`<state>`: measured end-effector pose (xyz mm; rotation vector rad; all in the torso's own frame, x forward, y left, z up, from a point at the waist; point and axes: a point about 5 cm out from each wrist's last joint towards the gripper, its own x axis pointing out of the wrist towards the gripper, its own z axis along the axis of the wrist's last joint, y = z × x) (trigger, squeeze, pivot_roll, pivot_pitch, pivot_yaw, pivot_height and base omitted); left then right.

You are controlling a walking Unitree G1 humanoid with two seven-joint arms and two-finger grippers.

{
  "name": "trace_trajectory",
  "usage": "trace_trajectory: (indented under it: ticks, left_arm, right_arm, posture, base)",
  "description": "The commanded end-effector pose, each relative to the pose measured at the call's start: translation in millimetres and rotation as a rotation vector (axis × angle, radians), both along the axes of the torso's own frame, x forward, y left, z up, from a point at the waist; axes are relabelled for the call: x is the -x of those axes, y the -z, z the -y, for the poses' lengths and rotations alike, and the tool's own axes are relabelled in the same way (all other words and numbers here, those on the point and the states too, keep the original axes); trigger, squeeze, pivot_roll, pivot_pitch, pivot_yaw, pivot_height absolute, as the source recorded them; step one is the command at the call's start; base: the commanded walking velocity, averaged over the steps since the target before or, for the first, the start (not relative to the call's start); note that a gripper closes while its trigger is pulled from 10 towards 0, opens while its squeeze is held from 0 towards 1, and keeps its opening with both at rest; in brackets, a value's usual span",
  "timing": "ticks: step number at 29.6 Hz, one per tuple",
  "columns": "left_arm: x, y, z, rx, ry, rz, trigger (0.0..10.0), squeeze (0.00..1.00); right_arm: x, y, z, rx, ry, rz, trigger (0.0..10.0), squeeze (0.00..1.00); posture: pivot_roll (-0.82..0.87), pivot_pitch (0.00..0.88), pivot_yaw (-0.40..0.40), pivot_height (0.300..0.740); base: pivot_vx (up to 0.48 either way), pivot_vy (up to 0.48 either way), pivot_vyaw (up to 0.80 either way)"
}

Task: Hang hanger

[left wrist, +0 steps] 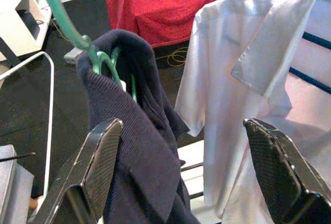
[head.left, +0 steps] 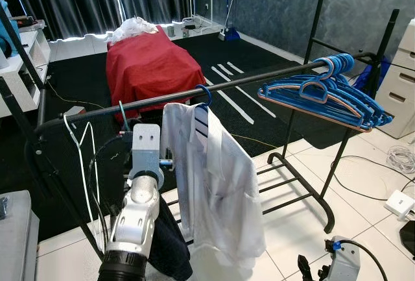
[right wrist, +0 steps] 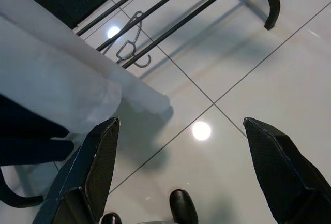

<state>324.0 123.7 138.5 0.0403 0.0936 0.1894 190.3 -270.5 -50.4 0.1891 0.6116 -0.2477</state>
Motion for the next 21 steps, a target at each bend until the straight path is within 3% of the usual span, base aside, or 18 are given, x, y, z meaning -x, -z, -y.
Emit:
trace_trajectory:
  ticks: [1, 7, 14, 18, 21]
  left_arm:
    - [-3.1, -3, -3.2, 0.012, -0.024, 0.020, 10.0, 0.00]
    - [-7.0, -13, -5.6, 0.030, -0.048, 0.070, 10.0, 0.00]
    - [-5.8, -18, -19.6, 0.022, -0.099, 0.095, 10.0, 0.00]
    - [-1.4, -12, -38.4, -0.019, -0.153, 0.077, 10.0, 0.00]
    - [0.0, -9, -43.2, -0.033, -0.168, 0.069, 10.0, 0.00]
  right_arm:
    - [0.8, 1, -3.8, -0.012, 0.013, 0.012, 10.0, 0.00]
    - [1.2, 1, -4.4, -0.013, 0.014, 0.016, 10.0, 0.00]
    - [0.1, 0, -4.0, -0.011, 0.012, 0.026, 10.0, 0.00]
    - [-0.6, -1, -3.6, -0.009, 0.009, 0.032, 10.0, 0.00]
    - [-0.6, -1, -3.7, -0.009, 0.008, 0.031, 10.0, 0.00]
  posture:
    - [-0.11, 0.000, 0.048, 0.740]
    - [-0.11, 0.000, 0.051, 0.740]
    - [-0.12, 0.000, 0.048, 0.740]
    - [-0.11, 0.000, 0.044, 0.740]
    - [-0.11, 0.000, 0.044, 0.740]
  base:
    - [0.000, 0.000, 0.00]
    - [0.000, 0.000, 0.00]
    - [0.000, 0.000, 0.00]
    - [0.000, 0.000, 0.00]
    - [0.000, 0.000, 0.00]
